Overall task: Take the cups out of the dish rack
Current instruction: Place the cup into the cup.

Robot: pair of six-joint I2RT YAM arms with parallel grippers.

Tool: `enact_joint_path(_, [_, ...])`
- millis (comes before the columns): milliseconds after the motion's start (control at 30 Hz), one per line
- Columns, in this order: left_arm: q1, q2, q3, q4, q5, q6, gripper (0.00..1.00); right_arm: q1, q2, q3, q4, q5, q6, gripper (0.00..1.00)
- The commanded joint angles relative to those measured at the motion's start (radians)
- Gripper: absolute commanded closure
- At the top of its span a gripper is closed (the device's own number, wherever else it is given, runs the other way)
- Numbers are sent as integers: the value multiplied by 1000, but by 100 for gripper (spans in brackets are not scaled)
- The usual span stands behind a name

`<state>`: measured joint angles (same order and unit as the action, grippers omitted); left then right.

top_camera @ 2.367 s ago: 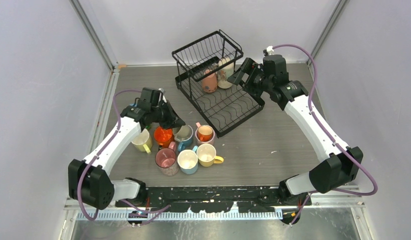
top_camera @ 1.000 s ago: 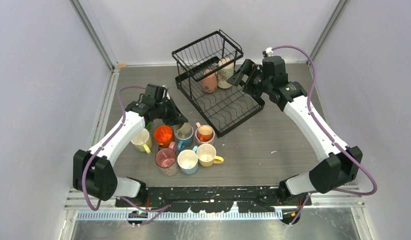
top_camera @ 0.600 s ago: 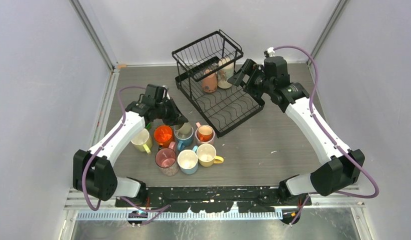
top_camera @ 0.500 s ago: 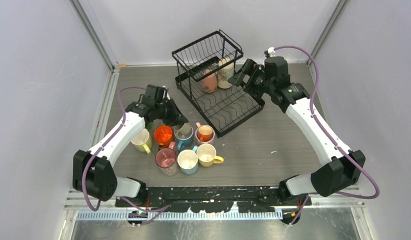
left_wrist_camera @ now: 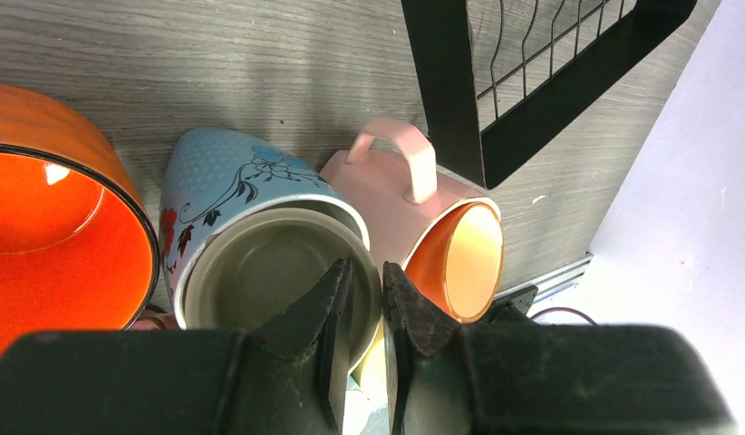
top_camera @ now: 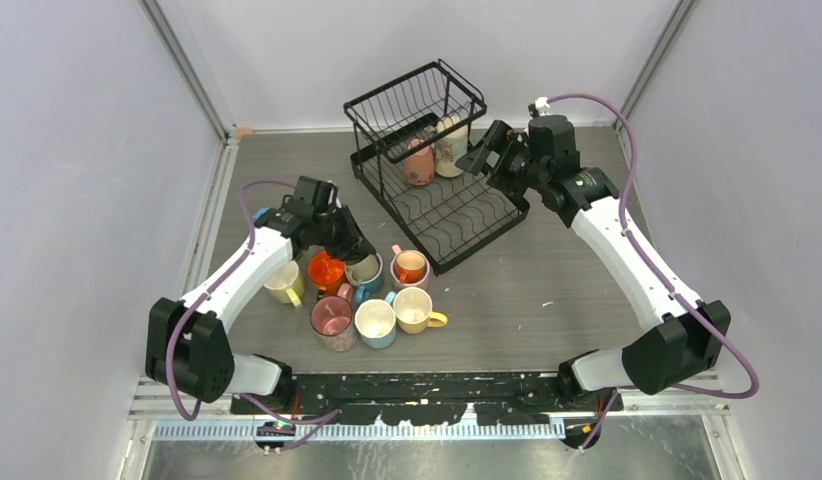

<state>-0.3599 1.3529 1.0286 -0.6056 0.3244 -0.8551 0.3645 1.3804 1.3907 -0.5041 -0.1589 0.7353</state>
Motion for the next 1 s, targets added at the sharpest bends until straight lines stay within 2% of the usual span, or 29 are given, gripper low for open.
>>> enact_joint_path(0, [-2, -4, -7, 8, -9, 14, 80, 5, -44, 1, 35, -1, -4, 8])
enact_joint_path(167, [-3, 7, 1, 14, -4, 14, 87, 5, -41, -4, 36, -2, -4, 8])
enact_joint_path(300, [-2, 12, 4, 15, -5, 14, 100, 5, -41, -3, 36, -1, -7, 8])
enact_joint_path(667, [-2, 14, 22, 15, -1, 19, 100, 5, -39, 1, 34, -3, -8, 8])
enact_joint_path(967, [-2, 1, 85, -23, -15, 29, 94, 4, -41, 21, 14, -1, -16, 8])
